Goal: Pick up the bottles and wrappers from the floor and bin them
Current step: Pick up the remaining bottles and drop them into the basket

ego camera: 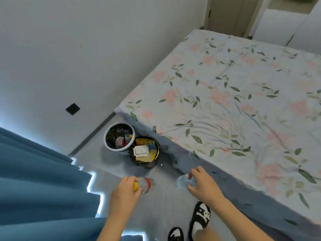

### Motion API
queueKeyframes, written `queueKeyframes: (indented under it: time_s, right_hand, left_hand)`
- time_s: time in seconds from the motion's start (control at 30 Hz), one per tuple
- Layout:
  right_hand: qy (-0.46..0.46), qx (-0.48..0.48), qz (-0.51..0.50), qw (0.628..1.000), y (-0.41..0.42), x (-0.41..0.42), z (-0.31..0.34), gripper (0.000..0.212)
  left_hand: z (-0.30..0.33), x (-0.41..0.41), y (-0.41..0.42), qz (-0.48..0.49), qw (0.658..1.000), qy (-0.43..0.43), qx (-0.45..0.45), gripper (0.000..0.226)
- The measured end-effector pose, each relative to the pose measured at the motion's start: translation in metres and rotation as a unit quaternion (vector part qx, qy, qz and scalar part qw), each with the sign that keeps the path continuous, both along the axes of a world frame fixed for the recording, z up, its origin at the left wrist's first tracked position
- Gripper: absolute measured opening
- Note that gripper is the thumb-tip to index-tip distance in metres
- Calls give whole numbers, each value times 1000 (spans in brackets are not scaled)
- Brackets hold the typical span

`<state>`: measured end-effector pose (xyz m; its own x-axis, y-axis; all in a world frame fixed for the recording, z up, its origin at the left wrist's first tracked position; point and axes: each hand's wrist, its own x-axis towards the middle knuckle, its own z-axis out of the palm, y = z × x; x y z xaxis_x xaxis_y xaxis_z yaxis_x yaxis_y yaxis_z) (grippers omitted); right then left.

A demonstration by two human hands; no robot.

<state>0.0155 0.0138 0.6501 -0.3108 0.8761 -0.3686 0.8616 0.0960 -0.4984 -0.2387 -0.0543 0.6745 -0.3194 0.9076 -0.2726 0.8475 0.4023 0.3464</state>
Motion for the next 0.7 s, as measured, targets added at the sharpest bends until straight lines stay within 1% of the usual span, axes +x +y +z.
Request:
queueKeyframes:
  time_s: [0.13, 0.27, 0.43, 0.57, 0.7]
  right_hand:
    - [30, 3, 22, 999, 48, -44, -5, 14]
    - [48, -11, 29, 998, 104, -76, -18, 13]
    - [49, -26, 18, 998, 178, -134, -40, 13]
    - [37, -35, 49, 997, 231, -212, -70, 15]
    - [18, -45, 94, 994, 285, -307, -107, 16]
  left_hand:
    - [-5, -36, 28, 86, 996, -19, 4, 16]
    - [-13, -72, 71, 182, 981, -53, 30, 16]
    - [-27, -133, 136, 252, 966, -48, 43, 23]
    - [-50, -201, 185, 273, 959, -44, 64, 25]
    - [-94, -278, 240, 238, 970, -34, 37, 24]
